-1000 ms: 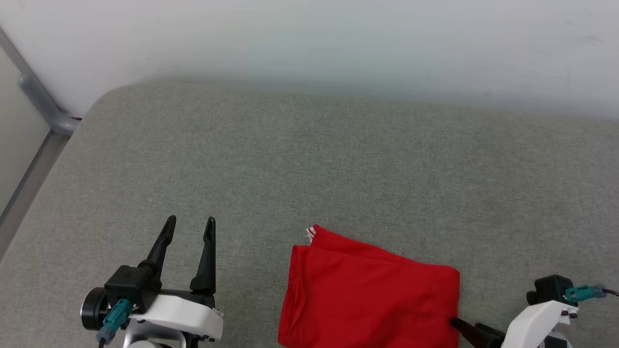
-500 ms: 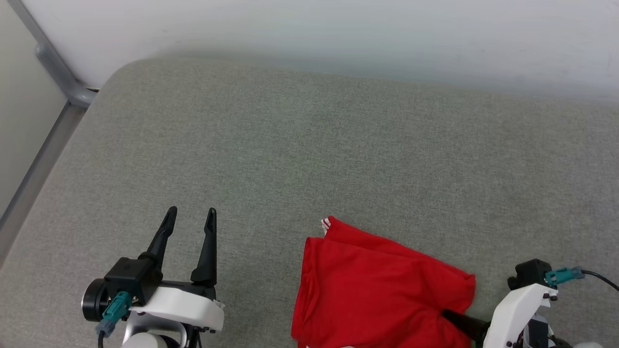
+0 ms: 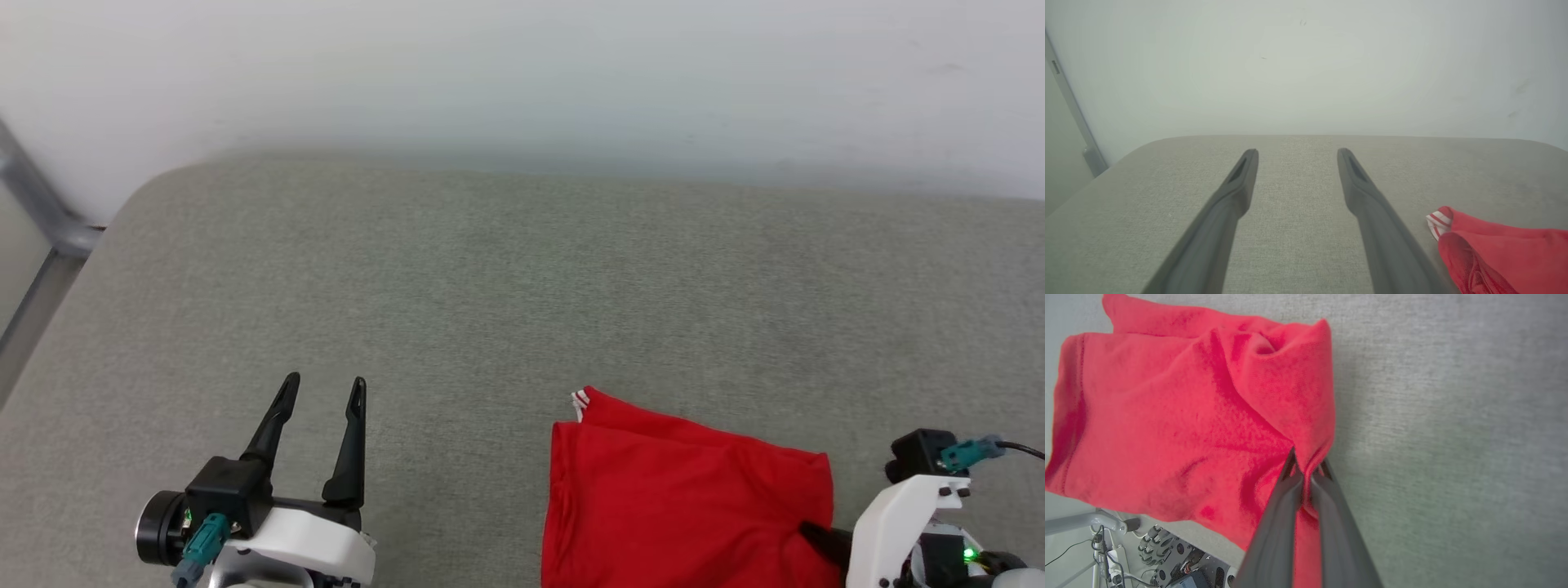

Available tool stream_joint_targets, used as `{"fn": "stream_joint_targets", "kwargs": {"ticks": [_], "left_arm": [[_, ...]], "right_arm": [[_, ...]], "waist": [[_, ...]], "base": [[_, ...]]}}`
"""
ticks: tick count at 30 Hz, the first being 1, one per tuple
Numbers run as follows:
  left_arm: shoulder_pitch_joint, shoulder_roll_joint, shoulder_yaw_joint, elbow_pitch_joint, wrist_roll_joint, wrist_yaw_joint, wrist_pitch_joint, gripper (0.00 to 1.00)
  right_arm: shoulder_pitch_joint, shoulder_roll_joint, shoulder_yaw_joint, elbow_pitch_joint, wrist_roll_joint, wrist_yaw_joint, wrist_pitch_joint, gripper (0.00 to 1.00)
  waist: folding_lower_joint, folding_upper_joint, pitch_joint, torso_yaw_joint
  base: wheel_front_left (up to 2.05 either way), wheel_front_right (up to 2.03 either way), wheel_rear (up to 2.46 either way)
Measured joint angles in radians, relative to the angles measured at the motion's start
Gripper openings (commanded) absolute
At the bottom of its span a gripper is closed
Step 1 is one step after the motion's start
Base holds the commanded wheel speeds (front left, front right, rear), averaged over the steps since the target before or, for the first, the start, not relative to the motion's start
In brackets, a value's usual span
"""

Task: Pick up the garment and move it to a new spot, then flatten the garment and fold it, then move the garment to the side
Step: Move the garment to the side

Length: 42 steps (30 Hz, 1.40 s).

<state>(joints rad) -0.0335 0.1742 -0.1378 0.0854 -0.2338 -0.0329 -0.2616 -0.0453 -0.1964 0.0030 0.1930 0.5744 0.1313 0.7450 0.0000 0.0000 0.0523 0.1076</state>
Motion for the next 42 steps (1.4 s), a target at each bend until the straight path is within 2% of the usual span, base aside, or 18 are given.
{"fn": "stream_joint_targets", "kwargs": {"ticks": [12, 16, 21, 27, 32, 37, 42], "left_arm": [[-0.008, 0.008, -0.010, -0.049, 0.010, -0.009, -0.001, 1.00], [-0.043, 0.020, -0.014, -0.064, 0.015, -0.018, -0.001, 1.00], [-0.102, 0.042, -0.029, -0.087, 0.025, -0.034, 0.006, 1.00], [-0.169, 0.079, -0.041, -0.143, 0.037, -0.048, 0.027, 1.00], [-0.254, 0.105, -0.059, -0.199, 0.045, -0.064, 0.041, 1.00], [-0.324, 0.120, -0.082, -0.232, 0.047, -0.073, 0.044, 1.00], [-0.367, 0.126, -0.101, -0.245, 0.048, -0.079, 0.039, 1.00]], "right_arm": [[-0.071, -0.041, -0.072, -0.044, -0.108, 0.000, 0.030, 0.00], [-0.146, -0.070, -0.083, -0.023, -0.137, 0.000, 0.007, 0.00], [-0.260, -0.090, -0.106, 0.025, -0.178, 0.000, -0.045, 0.00], [-0.399, -0.155, -0.202, 0.071, -0.213, 0.000, -0.072, 0.00], [-0.512, -0.232, -0.348, 0.109, -0.295, 0.000, -0.095, 0.00], [-0.565, -0.271, -0.460, 0.119, -0.360, 0.000, -0.099, 0.00], [-0.586, -0.265, -0.574, 0.142, -0.401, 0.000, -0.094, 0.00]], "waist": [[0.0000, 0.0000, 0.032, -0.228], [0.0000, 0.0000, 0.080, -0.294], [0.0001, 0.0000, 0.172, -0.344], [0.0002, 0.0000, 0.293, -0.372], [0.0002, 0.0000, 0.418, -0.366], [0.0003, 0.0000, 0.512, -0.346], [0.0003, 0.0000, 0.580, -0.318]], "base": [[0.00, 0.00, 0.00], [0.00, 0.00, 0.00], [0.00, 0.00, 0.00], [0.00, 0.00, 0.00], [0.00, 0.00, 0.00], [0.00, 0.00, 0.00], [0.00, 0.00, 0.00]]}}
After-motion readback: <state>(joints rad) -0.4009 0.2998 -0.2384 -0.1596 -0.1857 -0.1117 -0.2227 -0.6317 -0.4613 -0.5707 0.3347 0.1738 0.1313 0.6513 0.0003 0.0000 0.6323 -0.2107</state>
